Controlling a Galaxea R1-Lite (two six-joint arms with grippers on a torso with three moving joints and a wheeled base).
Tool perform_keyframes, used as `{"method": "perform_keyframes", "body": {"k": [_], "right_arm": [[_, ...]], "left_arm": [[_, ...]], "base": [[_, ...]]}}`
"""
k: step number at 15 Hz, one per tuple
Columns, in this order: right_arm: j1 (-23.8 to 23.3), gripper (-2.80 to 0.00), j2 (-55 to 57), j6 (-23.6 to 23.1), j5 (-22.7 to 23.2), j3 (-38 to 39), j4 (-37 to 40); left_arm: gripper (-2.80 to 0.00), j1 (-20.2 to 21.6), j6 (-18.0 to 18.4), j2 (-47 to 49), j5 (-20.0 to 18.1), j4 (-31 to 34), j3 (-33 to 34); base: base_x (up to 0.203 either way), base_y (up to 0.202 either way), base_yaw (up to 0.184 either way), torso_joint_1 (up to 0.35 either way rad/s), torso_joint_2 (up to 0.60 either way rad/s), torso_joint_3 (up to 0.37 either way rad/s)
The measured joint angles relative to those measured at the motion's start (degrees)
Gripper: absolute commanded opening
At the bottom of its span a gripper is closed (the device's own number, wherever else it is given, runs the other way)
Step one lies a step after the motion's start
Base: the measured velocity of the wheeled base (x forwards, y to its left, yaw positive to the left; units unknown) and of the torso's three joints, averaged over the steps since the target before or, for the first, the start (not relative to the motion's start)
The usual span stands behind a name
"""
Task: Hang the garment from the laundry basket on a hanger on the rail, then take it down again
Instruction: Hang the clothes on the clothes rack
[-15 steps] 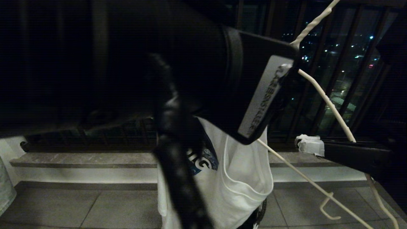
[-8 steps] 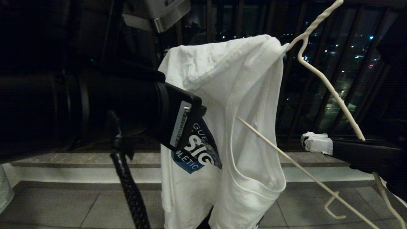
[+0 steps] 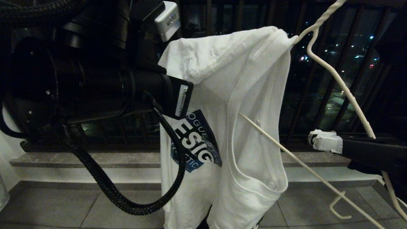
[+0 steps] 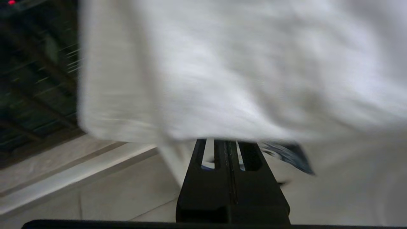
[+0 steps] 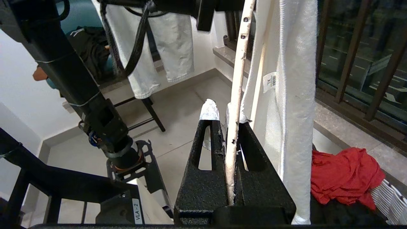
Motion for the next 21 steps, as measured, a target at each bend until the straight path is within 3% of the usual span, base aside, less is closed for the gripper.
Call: {"method": "perform_keyframes", "body": {"k": [10, 14, 17, 21], "right_arm": [[0.0, -2.8, -0.5, 0.0, 0.07, 0.01, 0.0], [0.0, -2.8, -0.73, -0.02, 0.07, 0.04, 0.0], [0.0, -2.8, -0.91, -0.04, 0.26, 0.04, 0.0], [0.02, -2.8, -1.24, -0.04, 0.35, 0.09, 0.0]], "left_arm": [[-2.8, 3.01, 7.11, -6.63, 1.89, -0.76, -0.69], [-2.8, 3.88, 12.98, -6.37, 6.53, -9.06, -1.21], [-2.8, 5.11, 17.28, -5.01, 6.93, -13.65, -2.11], [-2.8, 7.47, 19.68, -1.33, 6.91, -14.67, -7.84]], "base": [[0.0, 0.0, 0.0, 0.0, 0.0, 0.0], [0.0, 0.0, 0.0, 0.0, 0.0, 0.0], [0.0, 0.0, 0.0, 0.0, 0.0, 0.0], [0.0, 0.0, 0.0, 0.0, 0.0, 0.0]]}}
